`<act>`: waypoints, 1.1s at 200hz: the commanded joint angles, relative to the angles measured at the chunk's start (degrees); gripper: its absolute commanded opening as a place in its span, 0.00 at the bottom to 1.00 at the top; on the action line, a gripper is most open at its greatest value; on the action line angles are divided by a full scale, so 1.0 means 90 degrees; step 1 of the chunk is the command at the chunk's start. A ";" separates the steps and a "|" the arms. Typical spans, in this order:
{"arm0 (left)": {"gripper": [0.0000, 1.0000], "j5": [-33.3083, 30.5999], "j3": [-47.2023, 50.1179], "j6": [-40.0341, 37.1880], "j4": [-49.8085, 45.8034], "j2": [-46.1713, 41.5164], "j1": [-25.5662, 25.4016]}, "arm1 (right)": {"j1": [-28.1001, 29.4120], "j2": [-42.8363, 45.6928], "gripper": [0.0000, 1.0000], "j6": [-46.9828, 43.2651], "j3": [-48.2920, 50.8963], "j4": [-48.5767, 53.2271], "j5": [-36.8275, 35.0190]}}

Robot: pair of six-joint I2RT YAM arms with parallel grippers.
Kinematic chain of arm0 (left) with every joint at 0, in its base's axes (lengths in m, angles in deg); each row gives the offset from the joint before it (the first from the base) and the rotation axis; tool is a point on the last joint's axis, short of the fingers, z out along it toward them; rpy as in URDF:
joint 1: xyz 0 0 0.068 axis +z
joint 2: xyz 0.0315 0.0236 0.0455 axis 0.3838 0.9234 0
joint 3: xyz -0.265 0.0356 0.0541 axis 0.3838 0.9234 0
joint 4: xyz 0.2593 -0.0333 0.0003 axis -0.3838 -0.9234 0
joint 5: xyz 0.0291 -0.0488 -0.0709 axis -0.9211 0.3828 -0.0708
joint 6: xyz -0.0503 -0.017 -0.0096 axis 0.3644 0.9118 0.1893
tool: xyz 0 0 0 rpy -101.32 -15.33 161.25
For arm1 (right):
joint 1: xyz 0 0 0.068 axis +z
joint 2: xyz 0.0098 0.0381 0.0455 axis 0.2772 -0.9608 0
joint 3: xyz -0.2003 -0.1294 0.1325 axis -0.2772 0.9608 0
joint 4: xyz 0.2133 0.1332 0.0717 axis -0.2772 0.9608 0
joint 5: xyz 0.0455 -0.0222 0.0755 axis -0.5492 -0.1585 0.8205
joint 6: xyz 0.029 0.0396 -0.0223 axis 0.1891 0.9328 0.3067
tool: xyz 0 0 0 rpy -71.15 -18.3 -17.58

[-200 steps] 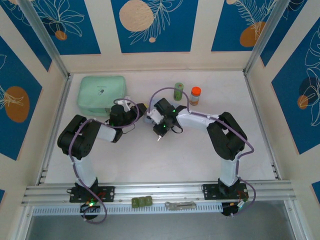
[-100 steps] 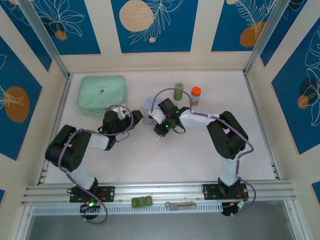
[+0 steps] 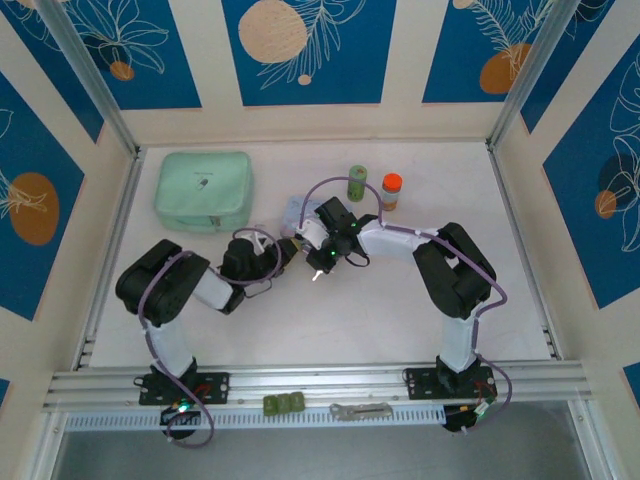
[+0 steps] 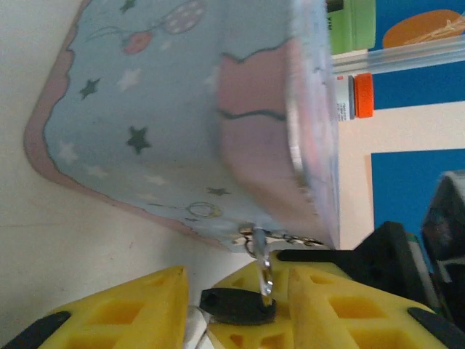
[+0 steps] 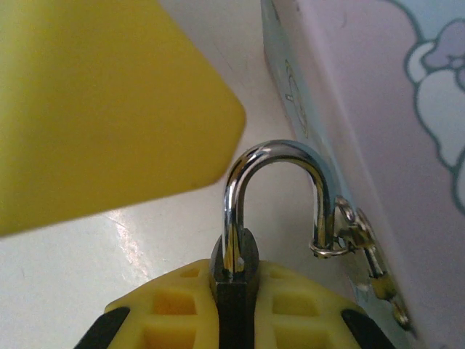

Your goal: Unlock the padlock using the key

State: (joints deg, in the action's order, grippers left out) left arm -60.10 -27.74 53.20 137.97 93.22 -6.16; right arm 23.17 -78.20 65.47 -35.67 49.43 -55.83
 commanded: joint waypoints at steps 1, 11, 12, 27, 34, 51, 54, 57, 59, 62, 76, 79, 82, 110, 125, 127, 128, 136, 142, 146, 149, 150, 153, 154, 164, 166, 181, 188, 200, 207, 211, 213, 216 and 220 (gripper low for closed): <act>0.40 -0.0293 -0.0216 0.0165 0.0678 0.0188 -0.0112 | 0.0084 0.0068 0.00 -0.0090 0.0063 -0.0147 0.0205; 0.39 -0.0329 -0.0269 0.0149 0.0716 0.0264 -0.0146 | 0.0089 0.0062 0.00 -0.0080 0.0068 -0.0150 0.0229; 0.39 -0.0334 -0.0273 0.0153 0.0716 0.0272 -0.0147 | 0.0090 0.0058 0.00 -0.0080 0.0068 -0.0154 0.0234; 0.39 -0.0395 -0.0382 0.0155 0.0776 0.0396 -0.0194 | 0.0090 0.0038 0.00 -0.0080 0.0068 -0.0157 0.0259; 0.39 -0.0412 -0.0435 0.0177 0.0824 0.0460 -0.0208 | 0.0088 0.0035 0.00 -0.0093 0.0073 -0.0157 0.0262; 0.35 -0.0422 -0.0559 0.0224 0.0897 0.0588 -0.0254 | 0.0089 0.0051 0.00 -0.0105 0.0085 -0.0157 0.0279; 0.33 -0.0418 -0.0590 0.0214 0.0888 0.0606 -0.0261 | 0.0089 0.0054 0.00 -0.0109 0.0088 -0.0157 0.0286; 0.31 -0.0413 -0.0606 0.0214 0.0876 0.0625 -0.0273 | 0.0085 0.0060 0.00 -0.0114 0.0088 -0.0157 0.0288; 0.29 -0.0409 -0.0606 0.0215 0.0873 0.0635 -0.0274 | 0.0089 0.0063 0.00 -0.0118 0.0088 -0.0157 0.0288; 0.28 -0.0408 -0.0626 0.0213 0.0872 0.0648 -0.0283 | 0.0090 0.0064 0.00 -0.0119 0.0095 -0.0152 0.0293; 0.22 -0.0408 -0.0667 0.0211 0.0899 0.0720 -0.0320 | 0.0072 0.0098 0.00 -0.0119 0.0098 -0.0157 0.0317; 0.21 -0.0416 -0.0667 0.0210 0.0896 0.0732 -0.0323 | 0.0071 0.0095 0.00 -0.0119 0.0098 -0.0157 0.0324; 0.20 -0.0417 -0.0668 0.0214 0.0900 0.0743 -0.0331 | 0.0066 0.0101 0.00 -0.0119 0.0098 -0.0157 0.0334; 0.08 -0.0447 -0.0676 0.0251 0.1028 0.0851 -0.0353 | 0.0069 0.0113 0.00 -0.0124 0.0098 -0.0134 0.0374; 0.00 -0.0483 -0.0668 0.0219 0.1040 0.0873 -0.0353 | 0.0061 0.0146 0.00 -0.0058 0.0065 0.0020 0.0311; 0.00 -0.0490 -0.0668 0.0211 0.1032 0.0868 -0.0353 | 0.0061 0.0156 0.01 -0.0021 0.0055 0.0053 0.0306; 0.00 -0.0493 -0.0663 0.0203 0.1030 0.0867 -0.0353 | 0.0061 0.0164 0.02 -0.0006 0.0052 0.0075 0.0302; 0.00 -0.0528 -0.0645 0.0138 0.1011 0.0859 -0.0353 | 0.0032 0.0248 0.14 0.0177 0.0030 0.0237 0.0349; 0.00 -0.0560 -0.0624 0.0084 0.0977 0.0846 -0.0353 | -0.0017 0.0358 0.22 0.0358 0.0041 0.0328 0.0505; 0.00 -0.0589 -0.0618 0.0048 0.0941 0.0842 -0.0345 | -0.0051 0.0442 0.29 0.0484 0.0069 0.0363 0.0634; 0.00 -0.0612 -0.0610 0.0017 0.0913 0.0824 -0.0352 | -0.0084 0.0532 0.35 0.0579 0.0093 0.0369 0.0728; 0.00 -0.0622 -0.0610 0.0009 0.0902 0.0826 -0.0352 | -0.0094 0.0547 0.37 0.0616 0.0105 0.0370 0.0762; 0.00 -0.0652 -0.0602 -0.0021 0.0880 0.0827 -0.0353 | -0.0118 0.0656 0.42 0.0715 0.0166 0.0365 0.0838; 0.00 -0.0661 -0.0596 -0.0035 0.0871 0.0827 -0.0353 | -0.0131 0.0687 0.43 0.0747 0.0180 0.0368 0.0856; 0.00 -0.0804 -0.0539 -0.0068 0.0876 0.0831 -0.0352 | -0.0196 0.1026 0.49 0.1078 0.0371 0.0316 0.0987; 0.00 -0.0839 -0.0526 -0.0071 0.0900 0.0840 -0.0353 | -0.0212 0.1125 0.50 0.1185 0.0428 0.0304 0.1006; 0.00 -0.1112 -0.0422 -0.0018 0.1175 0.0917 -0.0381 | -0.0238 0.1564 0.50 0.1627 0.0645 0.0269 0.1033; 0.00 -0.1237 -0.0391 0.0016 0.1307 0.0972 -0.0401 | -0.0247 0.1706 0.51 0.1839 0.0716 0.0254 0.0965; 0.00 -0.1477 -0.0352 0.0099 0.1541 0.1056 -0.0462 | -0.0289 0.1930 0.54 0.2313 0.0781 0.0284 0.0790; 0.00 -0.1614 -0.0327 0.0147 0.1658 0.1098 -0.0497 | -0.0323 0.2003 0.55 0.2596 0.0758 0.0341 0.0645; 0.00 -0.1682 -0.0317 0.0164 0.1659 0.1103 -0.0515 | -0.0340 0.2023 0.55 0.2744 0.0732 0.0378 0.0559; 0.00 -0.1717 -0.0314 0.0161 0.1662 0.1096 -0.0530 | -0.0352 0.2039 0.56 0.2826 0.0725 0.0397 0.0497; 0.00 -0.1769 -0.0316 0.0157 0.1663 0.1092 -0.0544 | -0.0365 0.2053 0.56 0.2965 0.0702 0.0424 0.0360; 0.00 -0.1838 -0.0303 0.0131 0.1663 0.1068 -0.0569 | -0.0377 0.2065 0.57 0.3155 0.0666 0.0482 0.0126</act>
State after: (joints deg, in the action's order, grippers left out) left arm -69.91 -31.57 54.88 148.85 102.05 -10.16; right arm 20.33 -61.37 82.32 -29.36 51.10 -51.04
